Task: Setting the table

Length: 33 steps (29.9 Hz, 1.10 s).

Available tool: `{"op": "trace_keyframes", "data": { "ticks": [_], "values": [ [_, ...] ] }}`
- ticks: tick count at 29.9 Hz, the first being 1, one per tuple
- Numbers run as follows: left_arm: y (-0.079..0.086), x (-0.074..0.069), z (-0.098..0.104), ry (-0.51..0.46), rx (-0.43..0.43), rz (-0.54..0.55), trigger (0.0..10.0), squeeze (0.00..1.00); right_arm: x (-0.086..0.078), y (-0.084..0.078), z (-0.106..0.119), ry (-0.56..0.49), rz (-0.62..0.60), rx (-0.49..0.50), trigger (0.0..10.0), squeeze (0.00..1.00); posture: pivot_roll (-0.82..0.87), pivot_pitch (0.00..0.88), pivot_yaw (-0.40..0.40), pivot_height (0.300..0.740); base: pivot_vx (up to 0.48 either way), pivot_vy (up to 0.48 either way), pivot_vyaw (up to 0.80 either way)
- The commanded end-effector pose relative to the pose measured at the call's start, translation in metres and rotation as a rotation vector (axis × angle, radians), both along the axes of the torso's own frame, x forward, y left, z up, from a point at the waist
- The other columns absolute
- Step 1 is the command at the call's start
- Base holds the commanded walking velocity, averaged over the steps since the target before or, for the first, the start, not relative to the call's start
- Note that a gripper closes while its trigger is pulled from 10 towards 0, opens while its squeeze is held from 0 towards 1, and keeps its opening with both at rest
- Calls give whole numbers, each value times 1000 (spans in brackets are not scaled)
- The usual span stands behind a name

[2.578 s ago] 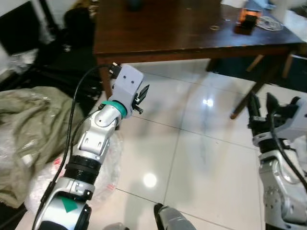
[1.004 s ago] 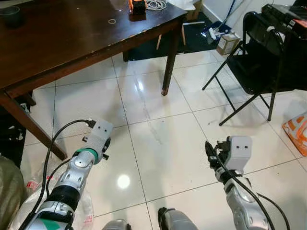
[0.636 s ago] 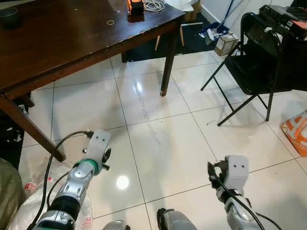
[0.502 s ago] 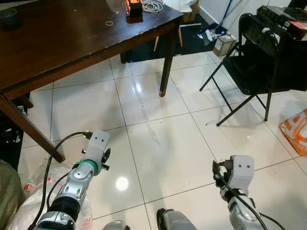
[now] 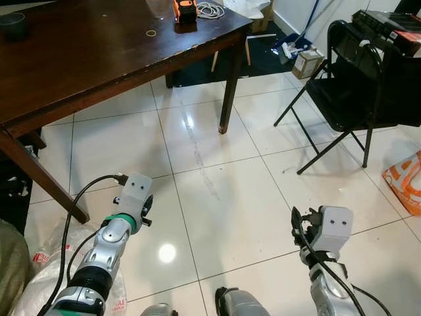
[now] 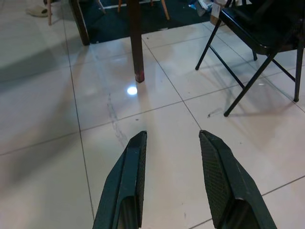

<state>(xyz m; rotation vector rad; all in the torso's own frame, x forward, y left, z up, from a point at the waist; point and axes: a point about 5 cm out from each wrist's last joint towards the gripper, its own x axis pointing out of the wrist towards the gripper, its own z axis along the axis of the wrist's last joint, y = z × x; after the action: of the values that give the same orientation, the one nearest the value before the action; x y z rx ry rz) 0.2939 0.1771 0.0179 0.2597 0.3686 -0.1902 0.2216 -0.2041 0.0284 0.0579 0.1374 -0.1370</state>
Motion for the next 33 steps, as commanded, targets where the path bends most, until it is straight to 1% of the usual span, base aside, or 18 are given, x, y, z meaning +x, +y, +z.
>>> {"op": "trace_keyframes", "data": {
  "ticks": [1, 6, 23, 33],
  "values": [
    [-4, -2, -3, 12, -11, -29, 10000, 0, -3, 0, -3, 5, -15, 15, 10000, 0, -46, 14, 21, 740, 0, 0, 0],
    [-7, -1, -2, 15, -19, -57, 10000, 0, -4, 0, -3, 0, -18, 17, 10000, 0, -42, 13, 28, 740, 0, 0, 0],
    [-9, 0, -1, -2, -7, -76, 10000, 0, -4, 0, -5, 2, -22, 10, 10000, 0, -38, 10, 28, 740, 0, 0, 0],
    [-12, 3, 2, -14, -15, -82, 10000, 0, 1, -2, 5, -33, -19, -8, 10000, 0, -47, 10, 30, 740, 297, 0, 0]
  ]
}}
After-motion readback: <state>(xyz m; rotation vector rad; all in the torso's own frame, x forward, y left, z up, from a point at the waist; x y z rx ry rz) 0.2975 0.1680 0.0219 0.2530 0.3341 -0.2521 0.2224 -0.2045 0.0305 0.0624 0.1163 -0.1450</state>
